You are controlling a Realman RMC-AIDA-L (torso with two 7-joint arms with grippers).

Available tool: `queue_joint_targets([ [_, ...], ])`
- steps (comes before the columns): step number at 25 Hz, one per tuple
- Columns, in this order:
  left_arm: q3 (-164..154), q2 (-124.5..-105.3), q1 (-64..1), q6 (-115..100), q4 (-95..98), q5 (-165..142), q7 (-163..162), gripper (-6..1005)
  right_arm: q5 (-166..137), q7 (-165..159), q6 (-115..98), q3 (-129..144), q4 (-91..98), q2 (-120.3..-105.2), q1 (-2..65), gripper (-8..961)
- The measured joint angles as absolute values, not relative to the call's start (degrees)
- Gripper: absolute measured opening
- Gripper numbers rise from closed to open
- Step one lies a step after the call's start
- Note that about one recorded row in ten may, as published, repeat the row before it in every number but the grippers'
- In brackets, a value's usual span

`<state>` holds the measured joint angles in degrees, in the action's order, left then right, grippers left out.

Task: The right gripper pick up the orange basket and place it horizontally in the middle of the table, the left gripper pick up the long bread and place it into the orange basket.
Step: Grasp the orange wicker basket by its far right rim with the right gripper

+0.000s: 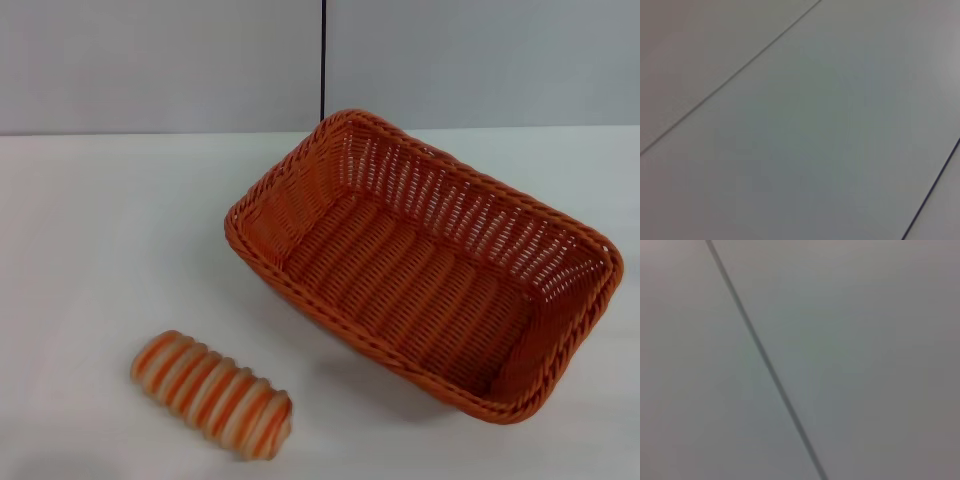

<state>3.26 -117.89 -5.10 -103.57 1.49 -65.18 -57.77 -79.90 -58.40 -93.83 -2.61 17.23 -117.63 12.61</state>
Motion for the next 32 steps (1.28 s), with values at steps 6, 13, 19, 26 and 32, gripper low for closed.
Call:
queue_joint_targets([
  [6,2.6,-117.87,-5.3,-103.3,2.9,-65.2,-59.5,796,-79.7,-61.4,-102.3,-1.9,18.0,-117.59,12.4,810],
  [13,0.9,-117.83,-5.1,-104.5,3.6,-65.2,-59.0,797,-79.8,-65.5,-105.4,-2.1,18.9,-117.58,11.9,809],
  [19,-0.3,-117.88,-5.3,-103.6,3.7,-65.2,-58.7,796,-79.9,-67.3,-107.4,-1.4,19.8,-117.54,11.6,809],
  [26,-3.4,-117.93,-5.6,-103.5,5.1,-65.2,-56.4,796,-84.4,-82.5,-107.9,4.2,28.2,-116.18,12.4,809],
  [32,-4.9,-117.95,-5.8,-104.0,6.8,-65.2,-56.4,797,-91.1,-94.7,-108.0,6.3,33.3,-113.71,14.6,810],
])
